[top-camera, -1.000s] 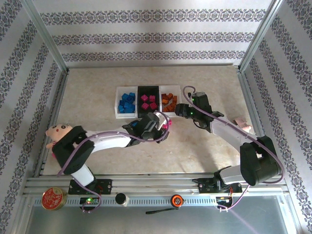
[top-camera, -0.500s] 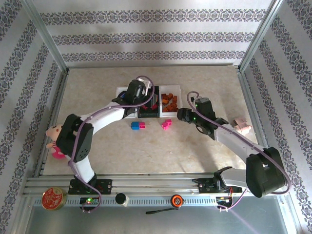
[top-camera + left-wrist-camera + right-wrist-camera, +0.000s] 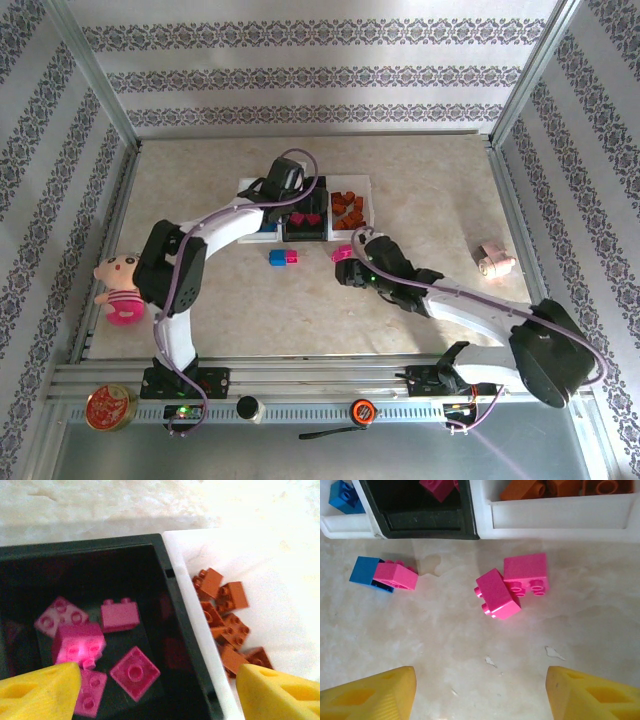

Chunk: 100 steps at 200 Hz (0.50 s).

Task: Sort the legos into containers by color
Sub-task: Place the lego in the container.

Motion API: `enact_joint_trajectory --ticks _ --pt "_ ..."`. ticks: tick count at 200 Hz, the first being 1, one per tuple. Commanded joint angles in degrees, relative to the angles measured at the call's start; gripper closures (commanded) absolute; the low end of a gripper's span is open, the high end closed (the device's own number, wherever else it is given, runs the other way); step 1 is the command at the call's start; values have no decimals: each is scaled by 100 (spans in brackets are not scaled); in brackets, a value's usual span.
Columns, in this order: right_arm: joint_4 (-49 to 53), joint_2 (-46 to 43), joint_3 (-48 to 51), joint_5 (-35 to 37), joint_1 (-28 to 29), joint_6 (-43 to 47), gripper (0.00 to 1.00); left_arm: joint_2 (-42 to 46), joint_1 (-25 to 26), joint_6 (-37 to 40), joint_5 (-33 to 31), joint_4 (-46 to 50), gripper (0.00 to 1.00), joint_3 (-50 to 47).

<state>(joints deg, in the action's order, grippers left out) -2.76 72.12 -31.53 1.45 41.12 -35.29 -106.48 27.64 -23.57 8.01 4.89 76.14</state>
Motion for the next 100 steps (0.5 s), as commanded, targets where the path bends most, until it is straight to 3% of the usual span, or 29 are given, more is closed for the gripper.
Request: enact_joint_trajectory --ticks 1,34,100 --pt "-644 444 -90 594 189 -379 30 961 -39 -416 181 -563 11 -575" --pt "-830 1213 -454 698 183 -504 29 2281 -41 -722 -81 -1071 0 -1939" --pt "-999 2347 -1088 597 42 -482 34 4541 -38 -1091 -405 -1302 0 -4094"
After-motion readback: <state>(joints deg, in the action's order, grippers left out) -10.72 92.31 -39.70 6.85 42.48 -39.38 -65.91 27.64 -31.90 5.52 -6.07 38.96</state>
